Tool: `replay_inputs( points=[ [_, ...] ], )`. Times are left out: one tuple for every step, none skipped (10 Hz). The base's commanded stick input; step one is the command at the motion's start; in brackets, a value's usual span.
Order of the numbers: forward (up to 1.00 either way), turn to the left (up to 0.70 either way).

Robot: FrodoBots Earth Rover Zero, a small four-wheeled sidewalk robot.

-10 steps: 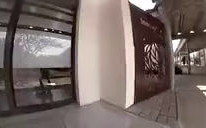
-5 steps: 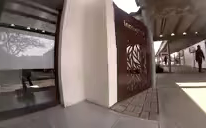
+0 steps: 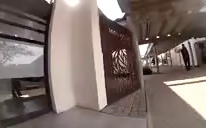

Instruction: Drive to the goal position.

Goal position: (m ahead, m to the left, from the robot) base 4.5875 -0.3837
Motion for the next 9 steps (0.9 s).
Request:
replay_inputs(
  points=[
    [0.0, -0.5],
    [0.0, -0.5],
    [0.0, -0.5],
    [0.0, -0.5],
    [0.0, -0.5],
    [0.0, -0.5],
    [0.0, -0.5],
    [0.0, -0.5],
    [0.0, -0.5]
  ],
)
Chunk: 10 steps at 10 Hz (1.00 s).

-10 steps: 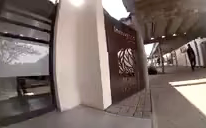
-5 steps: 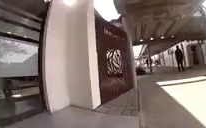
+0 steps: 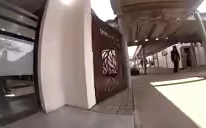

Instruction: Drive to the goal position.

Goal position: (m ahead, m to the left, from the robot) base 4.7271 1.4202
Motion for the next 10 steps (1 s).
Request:
replay_inputs(
  points=[
    [0.0, -0.5],
    [0.0, -0.5],
    [0.0, -0.5],
    [0.0, -0.17],
    [0.0, -0.09],
    [0.0, 0.0],
    [0.0, 0.0],
    [0.0, 0.0],
    [0.0, 0.0],
    [0.0, 0.0]
  ],
)
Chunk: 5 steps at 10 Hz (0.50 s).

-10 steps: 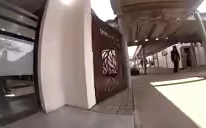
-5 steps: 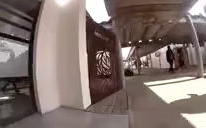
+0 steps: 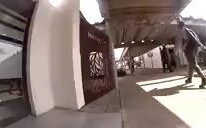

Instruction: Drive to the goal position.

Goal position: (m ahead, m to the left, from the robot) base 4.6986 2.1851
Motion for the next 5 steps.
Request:
replay_inputs(
  points=[
    [0.0, 0.0],
    [0.0, 0.0],
    [0.0, 0.0],
    [0.0, 0.0],
    [0.16, 0.0]
  ],
)
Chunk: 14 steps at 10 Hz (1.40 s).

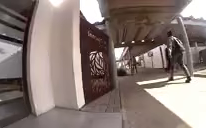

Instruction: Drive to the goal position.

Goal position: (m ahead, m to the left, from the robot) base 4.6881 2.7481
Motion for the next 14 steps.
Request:
replay_inputs(
  points=[
    [0.38, 0.0],
    [0.5, -0.12],
    [0.5, -0.37],
    [0.5, -0.5],
    [0.5, -0.5],
    [0.5, -0.5],
    [0.5, -0.5],
    [0.5, -0.5],
    [0.5, -0.5],
    [0.5, -0.5],
    [0.5, -0.5],
    [0.5, -0.5],
    [0.5, -0.5],
    [0.5, -0.5]
  ],
)
